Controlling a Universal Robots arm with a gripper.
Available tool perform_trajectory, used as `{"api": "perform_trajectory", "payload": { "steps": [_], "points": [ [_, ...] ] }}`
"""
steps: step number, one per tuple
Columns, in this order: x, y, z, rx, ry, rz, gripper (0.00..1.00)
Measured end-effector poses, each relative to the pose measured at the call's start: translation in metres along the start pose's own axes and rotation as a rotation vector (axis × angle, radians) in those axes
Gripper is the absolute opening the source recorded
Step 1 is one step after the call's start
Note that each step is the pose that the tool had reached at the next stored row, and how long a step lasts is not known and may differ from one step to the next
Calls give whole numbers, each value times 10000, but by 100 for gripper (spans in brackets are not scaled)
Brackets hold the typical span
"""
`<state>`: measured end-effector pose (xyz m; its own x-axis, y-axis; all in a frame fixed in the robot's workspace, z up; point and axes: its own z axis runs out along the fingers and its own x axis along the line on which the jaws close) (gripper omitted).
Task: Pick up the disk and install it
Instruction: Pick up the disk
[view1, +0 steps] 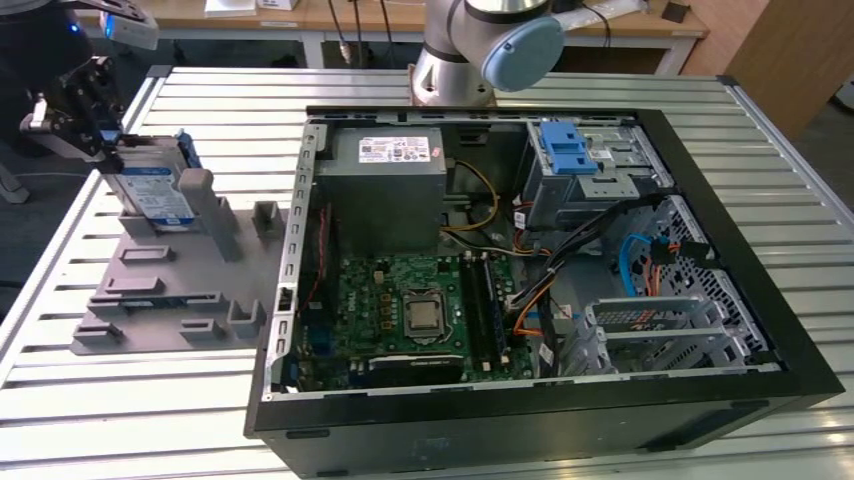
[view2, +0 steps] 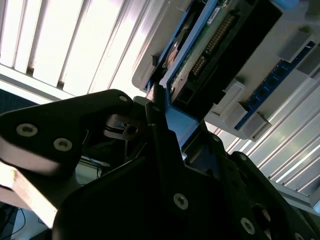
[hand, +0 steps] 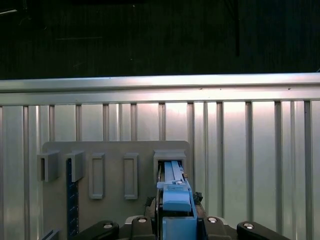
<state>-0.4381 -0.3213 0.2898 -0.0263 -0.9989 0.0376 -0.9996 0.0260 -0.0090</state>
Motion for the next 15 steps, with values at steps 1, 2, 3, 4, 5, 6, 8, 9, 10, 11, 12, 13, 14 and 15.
{"api": "perform_trajectory", "payload": {
  "steps": [1, 2, 3, 4, 5, 6, 8, 9, 10, 11, 12, 13, 14, 15],
  "points": [
    [0, 0, 0, 0, 0, 0, 36],
    [0, 0, 0, 1, 0, 0, 36],
    [0, 0, -1, 2, 0, 0, 36],
    [1, 1, -3, 3, 1, 0, 36],
    [1, 1, -5, 8, 0, 0, 36],
    [1, 1, -11, 10, 0, 0, 36],
    [1, 1, -23, 14, 0, 0, 36],
    [1, 1, -30, 14, 0, 1, 36],
    [2, 1, -36, 14, 0, 1, 36],
    [2, 1, -44, 14, 0, 0, 36],
    [2, 1, -54, 14, 0, 1, 36],
    [3, 1, -64, 15, 0, 0, 36],
    [3, 1, -74, 15, 0, 0, 36],
    [3, 0, -85, 15, 0, 1, 36]
  ]
}}
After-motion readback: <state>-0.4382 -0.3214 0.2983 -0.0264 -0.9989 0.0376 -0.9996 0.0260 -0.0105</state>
